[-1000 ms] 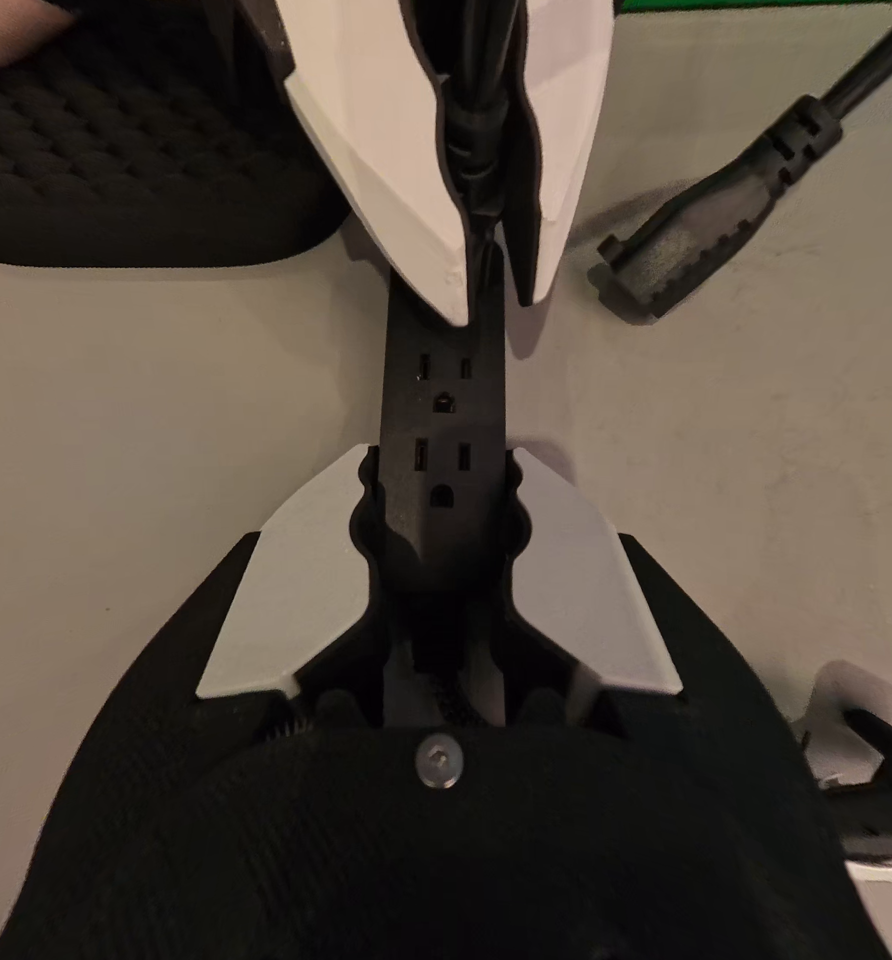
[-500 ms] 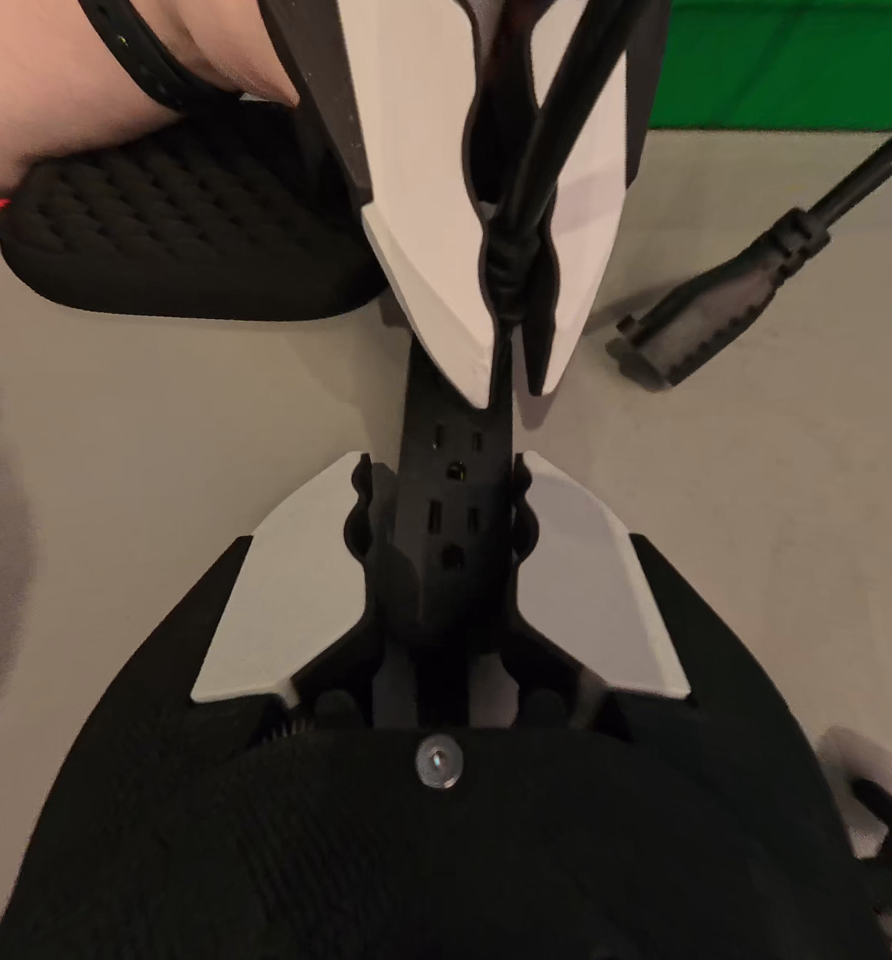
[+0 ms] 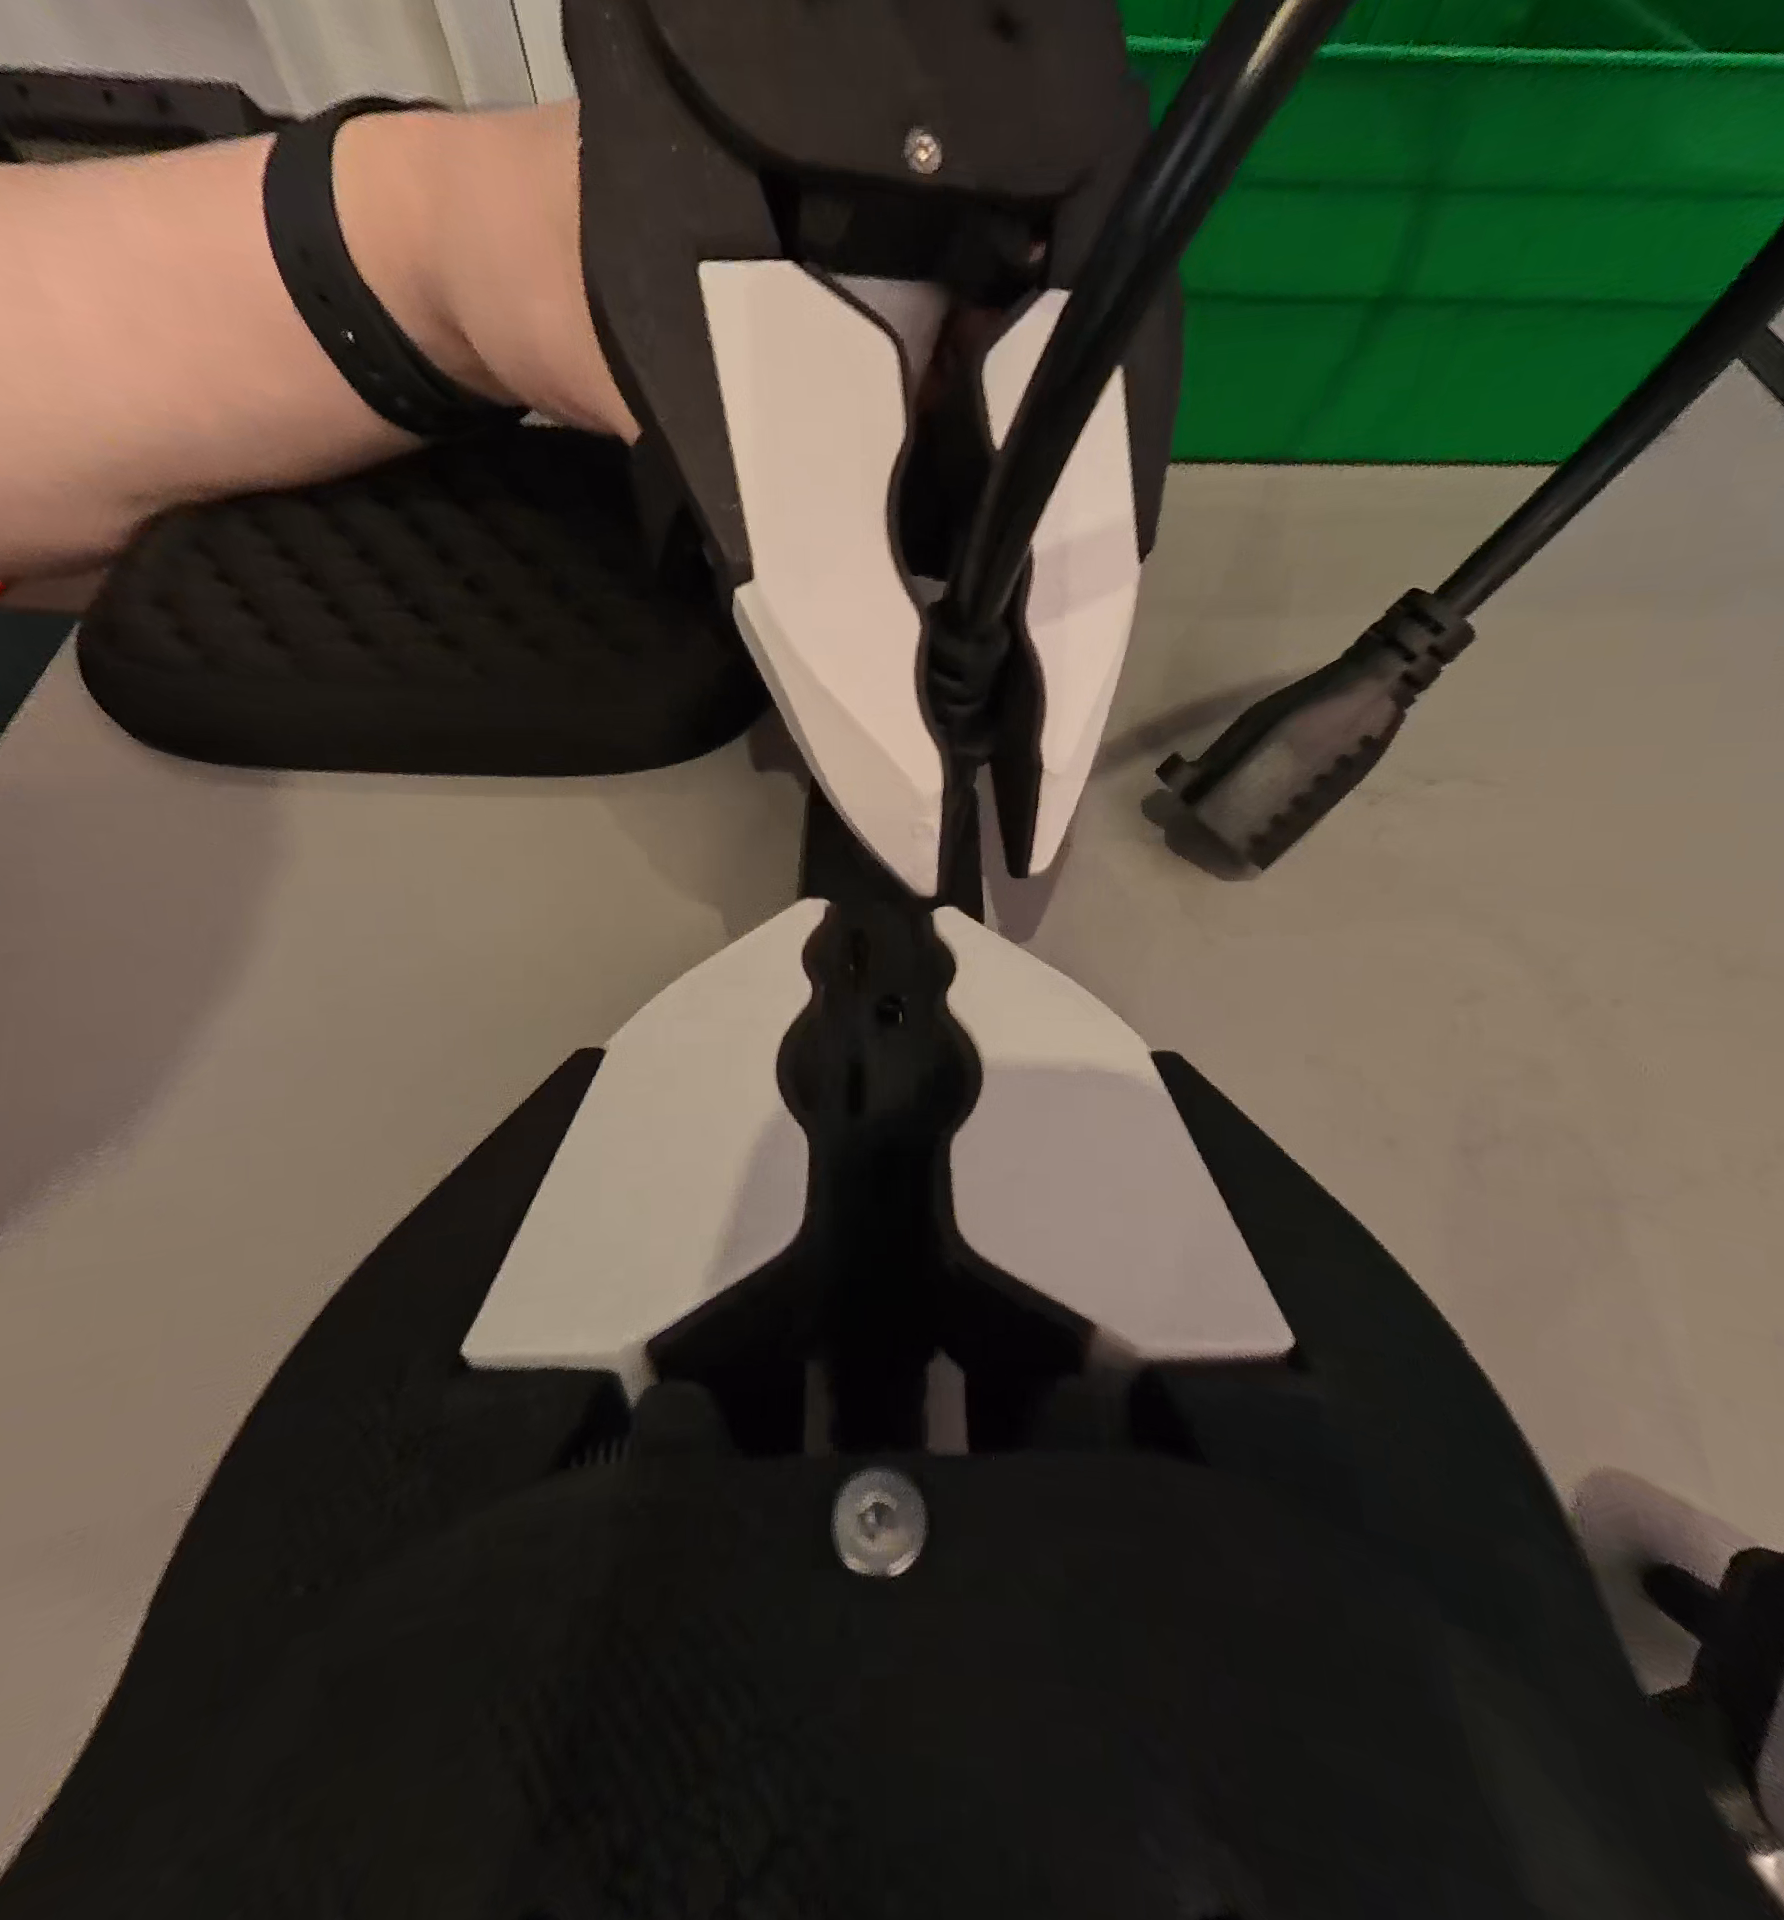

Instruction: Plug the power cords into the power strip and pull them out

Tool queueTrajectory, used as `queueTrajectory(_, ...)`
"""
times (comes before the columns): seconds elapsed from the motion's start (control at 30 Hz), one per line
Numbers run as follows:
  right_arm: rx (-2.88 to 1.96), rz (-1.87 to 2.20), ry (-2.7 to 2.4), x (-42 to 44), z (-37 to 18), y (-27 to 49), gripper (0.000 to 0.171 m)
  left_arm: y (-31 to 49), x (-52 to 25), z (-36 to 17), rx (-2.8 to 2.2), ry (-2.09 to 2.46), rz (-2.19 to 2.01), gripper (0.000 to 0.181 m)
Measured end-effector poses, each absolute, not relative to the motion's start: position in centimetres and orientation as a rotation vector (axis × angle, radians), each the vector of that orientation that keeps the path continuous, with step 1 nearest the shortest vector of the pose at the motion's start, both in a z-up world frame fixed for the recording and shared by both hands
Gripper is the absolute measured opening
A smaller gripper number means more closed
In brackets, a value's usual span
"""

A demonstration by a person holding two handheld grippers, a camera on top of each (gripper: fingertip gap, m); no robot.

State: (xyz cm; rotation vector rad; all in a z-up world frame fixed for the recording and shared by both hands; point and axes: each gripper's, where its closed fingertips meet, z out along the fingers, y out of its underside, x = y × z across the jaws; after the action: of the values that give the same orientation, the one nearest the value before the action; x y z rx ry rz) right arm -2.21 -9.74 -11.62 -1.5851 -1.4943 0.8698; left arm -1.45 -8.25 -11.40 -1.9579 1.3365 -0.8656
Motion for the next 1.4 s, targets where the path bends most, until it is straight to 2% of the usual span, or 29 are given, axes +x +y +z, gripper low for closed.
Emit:
queueTrajectory(0.3, -1.722, 0.916, -1.53, -1.9, -13.1, -9.7, 0.018, -8.9, -1.5, -11.6, -1.93, 1.398, -0.833, 0.018)
queueTrajectory(0.6, -1.703, 0.928, -1.509, -1.9, -13.1, -9.8, 0.019, -9.2, -1.3, -11.4, -1.95, 1.351, -0.991, 0.021)
queueTrajectory(0.9, -1.679, 0.902, -1.529, -1.8, -13.1, -9.9, 0.02, -8.7, -1.4, -11.4, -1.948, 1.413, -0.707, 0.016)
queueTrajectory(1.0, -1.674, 0.889, -1.541, -1.9, -13.2, -10.0, 0.02, -9.1, -0.4, -9.4, -1.872, 1.33, -0.886, 0.006)
queueTrajectory(1.23, -1.68, 0.897, -1.53, -2.0, -13.2, -9.9, 0.019, -9.0, -0.6, -9.5, -1.888, 1.32, -0.855, 0.006)
queueTrajectory(1.4, -1.701, 0.907, -1.499, -2.1, -13.2, -9.5, 0.02, -8.3, -1.0, -9.1, -1.928, 1.18, -1.034, 0.006)
